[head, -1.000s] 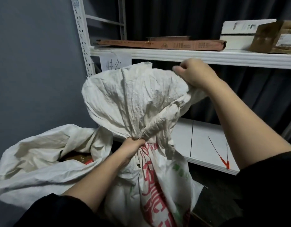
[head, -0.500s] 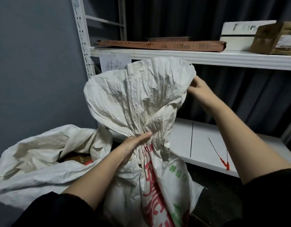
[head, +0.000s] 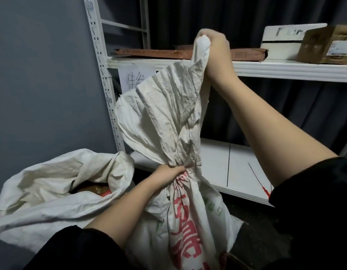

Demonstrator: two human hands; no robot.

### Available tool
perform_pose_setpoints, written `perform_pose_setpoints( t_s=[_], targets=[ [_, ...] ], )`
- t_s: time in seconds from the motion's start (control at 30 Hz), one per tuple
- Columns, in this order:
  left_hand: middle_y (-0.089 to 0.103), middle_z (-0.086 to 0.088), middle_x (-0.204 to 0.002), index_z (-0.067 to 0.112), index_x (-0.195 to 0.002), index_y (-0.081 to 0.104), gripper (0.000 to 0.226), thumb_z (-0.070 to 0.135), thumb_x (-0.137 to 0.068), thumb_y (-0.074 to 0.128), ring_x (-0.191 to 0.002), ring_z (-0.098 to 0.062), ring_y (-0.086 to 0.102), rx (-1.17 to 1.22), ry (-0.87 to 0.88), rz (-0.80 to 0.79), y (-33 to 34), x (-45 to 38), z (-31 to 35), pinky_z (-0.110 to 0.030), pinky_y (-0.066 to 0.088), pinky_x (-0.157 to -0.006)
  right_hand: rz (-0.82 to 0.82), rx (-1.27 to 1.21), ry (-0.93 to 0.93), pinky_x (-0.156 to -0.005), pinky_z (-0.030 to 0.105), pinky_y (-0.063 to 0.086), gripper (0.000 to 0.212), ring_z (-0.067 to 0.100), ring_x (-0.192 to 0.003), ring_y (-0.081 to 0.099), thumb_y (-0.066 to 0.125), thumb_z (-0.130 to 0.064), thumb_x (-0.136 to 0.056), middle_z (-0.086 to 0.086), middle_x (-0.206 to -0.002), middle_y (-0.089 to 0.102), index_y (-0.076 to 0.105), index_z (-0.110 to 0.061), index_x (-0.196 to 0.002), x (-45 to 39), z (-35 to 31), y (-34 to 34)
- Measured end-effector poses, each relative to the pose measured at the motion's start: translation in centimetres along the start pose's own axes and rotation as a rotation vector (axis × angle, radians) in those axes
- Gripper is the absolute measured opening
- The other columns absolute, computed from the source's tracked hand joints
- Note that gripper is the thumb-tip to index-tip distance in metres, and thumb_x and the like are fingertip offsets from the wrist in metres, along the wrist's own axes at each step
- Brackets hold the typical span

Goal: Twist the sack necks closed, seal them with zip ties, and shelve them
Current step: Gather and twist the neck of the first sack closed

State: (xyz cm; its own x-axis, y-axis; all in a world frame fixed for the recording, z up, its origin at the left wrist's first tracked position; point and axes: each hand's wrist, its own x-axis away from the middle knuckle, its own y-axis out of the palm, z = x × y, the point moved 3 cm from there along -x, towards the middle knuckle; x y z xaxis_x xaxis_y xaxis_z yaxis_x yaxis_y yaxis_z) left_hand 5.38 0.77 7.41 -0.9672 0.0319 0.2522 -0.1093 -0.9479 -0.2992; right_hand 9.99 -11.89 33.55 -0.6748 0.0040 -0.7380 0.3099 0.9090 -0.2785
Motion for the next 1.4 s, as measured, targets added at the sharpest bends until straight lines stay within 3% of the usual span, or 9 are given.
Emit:
perform_pose_setpoints(
  t_s=[0.17, 0.27, 0.4, 0.5, 0.6, 0.73, 0.87, 1.03, 1.4],
  targets=[
    [0.071, -0.011, -0.094, 0.007, -0.091, 0.065, 0.010, 0.013, -0.083, 0.067, -0.095, -0.028, 0.067, 0.228, -0.039, 0.076, -0.4, -0.4, -1.7, -0.039, 0.051, -0.096, -0.115, -0.042, 0.069, -0.079, 0.023, 0.045, 0.008, 0.004, -0.085, 0.054, 0.057, -0.024, -0.088, -0.013, -0.090, 0.056, 0.049, -0.026, -0.092, 1.2, 2.4, 0.0],
    [0.071, -0.008, -0.080, 0.007, -0.085, 0.066, 0.006, 0.005, -0.081, 0.064, -0.082, -0.025, 0.068, 0.326, -0.028, 0.114, -0.7, -0.4, -1.8, -0.034, 0.054, -0.085, 0.055, 0.025, 0.209, -0.098, 0.041, 0.044, 0.032, 0.013, -0.108, 0.055, 0.060, -0.045, -0.084, -0.008, -0.115, 0.057, 0.047, -0.031, -0.109, 3.3, 6.6, -0.7],
    [0.069, -0.004, -0.063, 0.002, -0.088, 0.068, 0.014, 0.002, -0.077, 0.060, -0.065, -0.020, 0.066, 0.424, 0.000, 0.133, -1.0, -0.4, -1.0, -0.027, 0.050, -0.068, 0.226, 0.037, 0.361, -0.095, 0.037, 0.043, 0.029, 0.022, -0.104, 0.053, 0.058, -0.023, -0.087, 0.006, -0.113, 0.055, 0.050, -0.011, -0.113, 9.1, 12.0, -0.9],
    [0.069, -0.006, -0.061, 0.004, -0.081, 0.068, 0.009, 0.010, -0.082, 0.061, -0.059, -0.019, 0.066, 0.529, -0.022, 0.032, -1.0, -0.4, -0.6, -0.028, 0.051, -0.068, -0.219, -0.137, 0.654, -0.073, 0.022, 0.046, 0.010, 0.016, -0.087, 0.057, 0.049, -0.018, -0.094, 0.003, -0.097, 0.061, 0.053, -0.013, -0.103, 14.4, 14.7, 1.8],
    [0.074, -0.014, -0.094, 0.007, -0.103, 0.071, 0.034, 0.029, -0.079, 0.071, -0.088, -0.026, 0.071, 0.526, 0.028, -0.071, -0.9, -0.8, -0.5, -0.034, 0.053, -0.087, -0.613, -0.372, 0.717, -0.091, 0.033, 0.043, 0.031, 0.012, -0.108, 0.060, 0.039, -0.034, -0.097, -0.002, -0.111, 0.069, 0.063, -0.019, -0.111, 17.8, 14.8, 4.2],
    [0.075, 0.007, -0.094, 0.015, -0.101, 0.072, 0.047, 0.047, -0.066, 0.078, -0.091, -0.004, 0.069, 0.378, 0.083, -0.095, -0.8, -0.7, -0.2, -0.019, 0.050, -0.084, -0.515, -0.888, 0.750, -0.103, 0.041, 0.038, 0.049, 0.024, -0.104, 0.059, 0.045, -0.037, -0.077, 0.011, -0.109, 0.068, 0.061, -0.008, -0.113, 17.6, 13.1, 4.2],
    [0.073, 0.009, -0.068, 0.015, -0.086, 0.073, 0.023, 0.037, -0.077, 0.075, -0.064, 0.000, 0.069, 0.147, 0.054, -0.113, -0.6, -0.1, 0.5, -0.007, 0.047, -0.055, -0.612, -0.667, 0.670, -0.097, 0.039, 0.047, 0.052, 0.025, -0.106, 0.063, 0.066, -0.032, -0.082, 0.012, -0.120, 0.066, 0.055, -0.010, -0.128, 17.1, 11.8, 4.5],
    [0.061, 0.002, -0.077, 0.016, -0.092, 0.065, 0.007, 0.023, -0.089, 0.064, -0.062, -0.007, 0.057, -0.144, 0.069, -0.043, 0.7, 0.3, 1.5, -0.003, 0.036, -0.042, -0.057, -0.548, 0.706, -0.076, 0.026, 0.050, 0.020, 0.013, -0.084, 0.066, 0.068, -0.014, -0.085, -0.002, -0.089, 0.070, 0.065, -0.013, -0.105, 15.6, 12.0, 4.2],
    [0.068, -0.004, -0.097, 0.008, -0.101, 0.072, 0.026, 0.026, -0.083, 0.068, -0.084, -0.013, 0.058, -0.158, -0.011, 0.140, -1.3, -1.5, -0.4, -0.011, 0.040, -0.057, -0.200, -0.581, 0.668, -0.056, 0.020, 0.036, 0.037, -0.001, -0.048, 0.047, 0.063, -0.037, -0.087, -0.010, -0.071, 0.058, 0.057, -0.012, -0.114, 13.0, 12.9, 1.8]
  ],
)
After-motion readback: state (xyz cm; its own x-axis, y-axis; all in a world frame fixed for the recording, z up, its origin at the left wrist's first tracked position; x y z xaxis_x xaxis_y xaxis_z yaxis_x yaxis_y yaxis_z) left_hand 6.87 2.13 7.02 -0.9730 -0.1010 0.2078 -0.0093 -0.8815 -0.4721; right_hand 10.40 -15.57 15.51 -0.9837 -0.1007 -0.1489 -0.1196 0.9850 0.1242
